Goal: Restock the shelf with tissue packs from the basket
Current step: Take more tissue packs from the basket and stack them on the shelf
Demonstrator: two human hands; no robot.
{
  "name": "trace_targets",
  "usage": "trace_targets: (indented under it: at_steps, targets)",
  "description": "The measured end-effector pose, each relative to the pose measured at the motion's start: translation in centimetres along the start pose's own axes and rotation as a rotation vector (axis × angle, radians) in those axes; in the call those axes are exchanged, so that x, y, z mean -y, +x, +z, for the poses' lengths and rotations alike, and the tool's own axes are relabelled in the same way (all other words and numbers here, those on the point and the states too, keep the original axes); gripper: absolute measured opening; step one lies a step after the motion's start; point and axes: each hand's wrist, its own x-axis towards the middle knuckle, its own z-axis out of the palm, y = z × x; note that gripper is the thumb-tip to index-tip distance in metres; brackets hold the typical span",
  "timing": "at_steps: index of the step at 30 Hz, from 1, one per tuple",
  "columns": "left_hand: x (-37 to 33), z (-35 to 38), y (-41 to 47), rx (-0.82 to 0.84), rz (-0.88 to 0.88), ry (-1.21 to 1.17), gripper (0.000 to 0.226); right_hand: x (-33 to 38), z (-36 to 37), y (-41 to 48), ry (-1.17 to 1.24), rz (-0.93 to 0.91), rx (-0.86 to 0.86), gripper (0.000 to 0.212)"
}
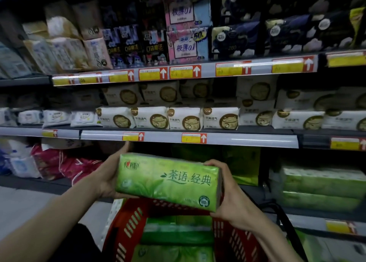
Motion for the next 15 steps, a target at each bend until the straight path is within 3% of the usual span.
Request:
trace_targets:
  at_steps: [3,6,9,10,13,15]
  targets:
    - [1.4,1.3,-0.6,-0.007,-0.026,-0.007,0.057,-0.8,-0.5,-0.2,-0.066,-0.045,-0.031,0.106]
    - [2.7,2.7,-0.7,0.003,0.057,-0.100,0.051,-2.0,-1.8,-0.2,-0.080,-0.002,-0.121,0.111]
    - [4.2,3.9,-0.1,0.038,0.155,-0.243,0.056,-3.1,-2.5,-0.4,0.103,0.358,-0.297,0.126]
    - [4.7,4.5,0.0,0.056,0.180,-0.291,0.055,-3.2,-2.3,-0.7,0.263,0.517,-0.390,0.118]
    - [6.3,7.4,0.5,0.098,0.212,-0.376,0.054,-3.4,-1.1,-2.5,0.937,0.797,-0.566,0.047]
    - [7.0,10.1,0.4,0.090,0.242,-0.386,0.050,-2.6,-0.6,-2.8,1.202,0.935,-0.701,0.019]
